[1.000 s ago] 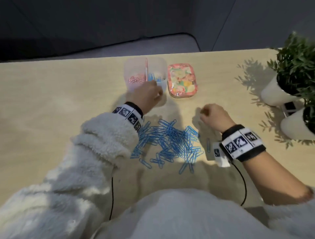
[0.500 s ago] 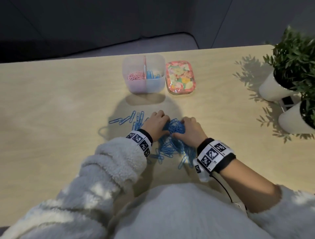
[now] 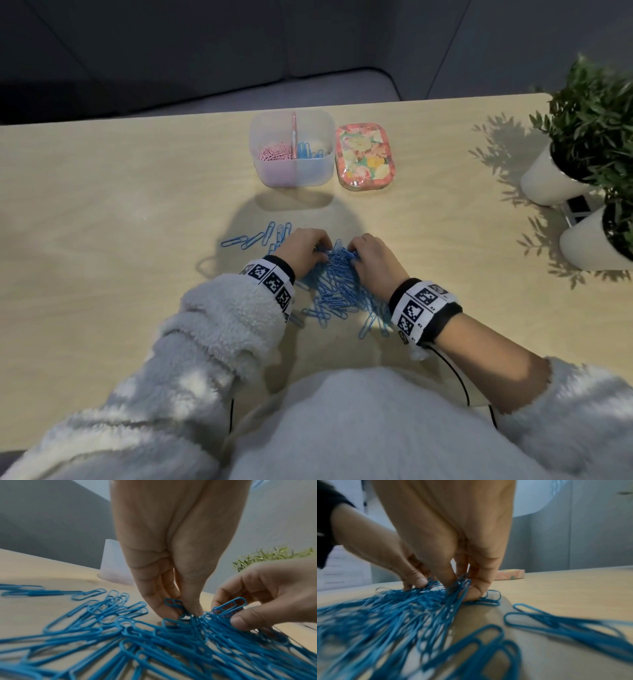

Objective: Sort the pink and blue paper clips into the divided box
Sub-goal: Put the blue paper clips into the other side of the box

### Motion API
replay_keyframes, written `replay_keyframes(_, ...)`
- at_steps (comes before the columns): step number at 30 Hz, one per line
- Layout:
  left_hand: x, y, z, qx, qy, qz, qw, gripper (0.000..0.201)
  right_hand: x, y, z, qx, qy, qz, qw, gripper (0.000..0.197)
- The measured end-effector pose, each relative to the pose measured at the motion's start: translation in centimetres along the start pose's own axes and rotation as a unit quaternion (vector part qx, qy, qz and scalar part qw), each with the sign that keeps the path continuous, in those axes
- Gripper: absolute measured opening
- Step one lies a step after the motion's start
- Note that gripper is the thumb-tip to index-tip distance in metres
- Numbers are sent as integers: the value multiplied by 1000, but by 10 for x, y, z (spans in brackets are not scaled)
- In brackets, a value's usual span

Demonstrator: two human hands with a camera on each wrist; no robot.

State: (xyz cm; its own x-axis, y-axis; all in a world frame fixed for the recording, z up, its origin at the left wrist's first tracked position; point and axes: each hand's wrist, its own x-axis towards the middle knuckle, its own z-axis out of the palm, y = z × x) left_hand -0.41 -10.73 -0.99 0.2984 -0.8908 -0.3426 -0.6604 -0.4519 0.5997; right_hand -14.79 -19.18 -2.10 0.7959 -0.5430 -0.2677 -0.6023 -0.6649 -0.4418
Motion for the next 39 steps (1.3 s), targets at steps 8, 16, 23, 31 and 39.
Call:
replay_keyframes(8, -7, -23, -14, -136, 45, -41, 989, 14, 37, -3, -63, 268, -43, 61, 961, 8)
replay_keyframes(16, -6, -30, -30, -213, 68, -42, 974, 12, 128, -40, -122, 422, -2, 109, 900, 8)
replay_keyframes(23, 9, -20, -65, -231, 95, -28, 968, 11, 181, -58, -125, 372, 29, 131, 919, 26)
replay_keyframes(31, 68, 6, -106, -237, 272, -51, 931, 16, 167, -61, -124, 393, 67, 107, 911, 27)
replay_keyframes(39, 112, 27, -108, -101, 238, -83, 962, 16, 71, -27, -108, 476, 49, 78, 874, 22)
